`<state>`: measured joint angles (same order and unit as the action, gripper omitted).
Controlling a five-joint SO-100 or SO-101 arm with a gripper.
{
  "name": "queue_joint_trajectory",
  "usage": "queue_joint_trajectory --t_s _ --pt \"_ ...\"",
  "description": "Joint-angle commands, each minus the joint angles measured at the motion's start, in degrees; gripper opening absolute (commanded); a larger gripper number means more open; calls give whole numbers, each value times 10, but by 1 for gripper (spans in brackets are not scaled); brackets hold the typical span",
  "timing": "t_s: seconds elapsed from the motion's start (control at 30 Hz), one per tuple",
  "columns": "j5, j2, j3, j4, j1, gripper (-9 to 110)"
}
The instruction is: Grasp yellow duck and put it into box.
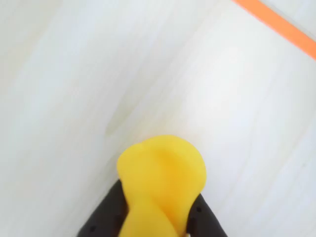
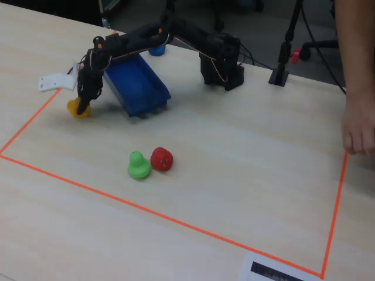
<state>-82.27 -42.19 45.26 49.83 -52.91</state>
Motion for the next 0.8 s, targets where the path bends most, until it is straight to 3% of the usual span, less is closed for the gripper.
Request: queue_joint_trajectory --t_s 0.0,0.17,0.37,0.47,0.77 --pt "25 -21 -32 -30 -15 0" --pt "99 -140 -30 10 -15 0" --pt "130 -345 -9 191 -18 0" --pt "121 -444 101 231 -33 0" --pt "49 -605 511 148 -141 0"
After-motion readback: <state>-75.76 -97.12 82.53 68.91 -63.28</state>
